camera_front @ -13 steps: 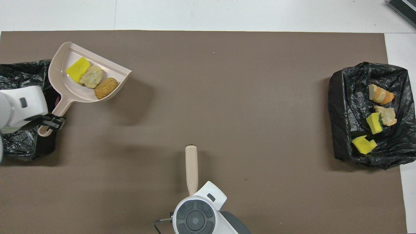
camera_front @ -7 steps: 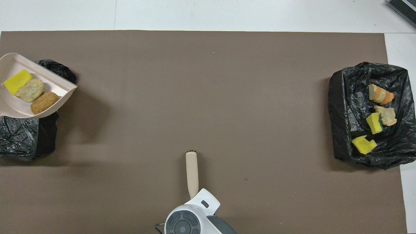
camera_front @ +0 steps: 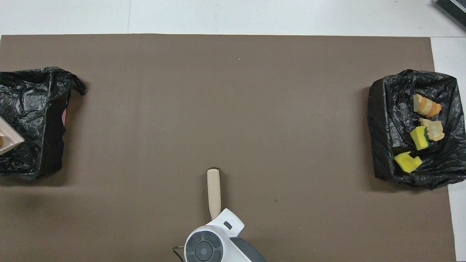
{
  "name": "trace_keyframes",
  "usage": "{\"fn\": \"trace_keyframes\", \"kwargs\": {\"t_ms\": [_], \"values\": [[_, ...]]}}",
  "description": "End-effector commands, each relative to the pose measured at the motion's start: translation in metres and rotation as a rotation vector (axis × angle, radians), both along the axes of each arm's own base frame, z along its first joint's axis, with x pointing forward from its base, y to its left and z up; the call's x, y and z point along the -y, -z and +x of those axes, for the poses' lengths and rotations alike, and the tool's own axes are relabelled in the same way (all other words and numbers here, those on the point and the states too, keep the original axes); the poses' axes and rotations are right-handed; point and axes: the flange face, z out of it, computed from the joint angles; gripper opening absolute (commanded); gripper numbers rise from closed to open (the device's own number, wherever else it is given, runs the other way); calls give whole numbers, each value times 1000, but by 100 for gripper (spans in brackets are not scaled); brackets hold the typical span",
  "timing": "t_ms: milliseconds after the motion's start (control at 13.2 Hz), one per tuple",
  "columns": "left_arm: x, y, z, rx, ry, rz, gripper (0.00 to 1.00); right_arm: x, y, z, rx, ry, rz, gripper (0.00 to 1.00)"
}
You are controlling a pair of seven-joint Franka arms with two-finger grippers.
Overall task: Sweep and dump trash in bin
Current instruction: 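Tilt the dustpan over the trash bag with the left gripper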
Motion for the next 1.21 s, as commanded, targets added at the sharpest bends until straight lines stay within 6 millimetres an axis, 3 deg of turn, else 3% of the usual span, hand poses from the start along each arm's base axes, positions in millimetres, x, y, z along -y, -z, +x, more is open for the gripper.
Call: {"fn": "trace_keyframes", "kwargs": {"t_ms": [0,75,226,302,377,528,679,755,830,906,981,1132], "values": [[11,-5,22,-96,93,136,0,1,3,10,20,21,8,0],[22,-1,33,-119,134,177,0,0,2,11,16,20,6,5],[32,-2,41,-161,173,239,0,-5,-2,17,14,26,15,39],[38,-11,48,-177,197,298,0,-9,-5,20,13,28,18,48],[41,-12,55,-186,211,326,0,-12,-8,23,17,28,23,85],[47,-18,63,-202,238,378,0,-14,-18,33,47,28,36,89],[75,-19,80,-215,297,434,0,-7,-41,53,80,72,66,93],[85,-18,85,-233,322,474,0,4,-57,65,108,93,81,100],[100,-16,94,-252,355,520,0,23,-72,80,130,122,83,100],[101,-19,95,-265,366,557,0,46,-84,99,145,128,78,100],[106,-20,96,-282,372,585,0,62,-101,110,167,122,85,100],[135,-8,106,-339,351,677,0,90,-128,125,205,155,88,100]]}}
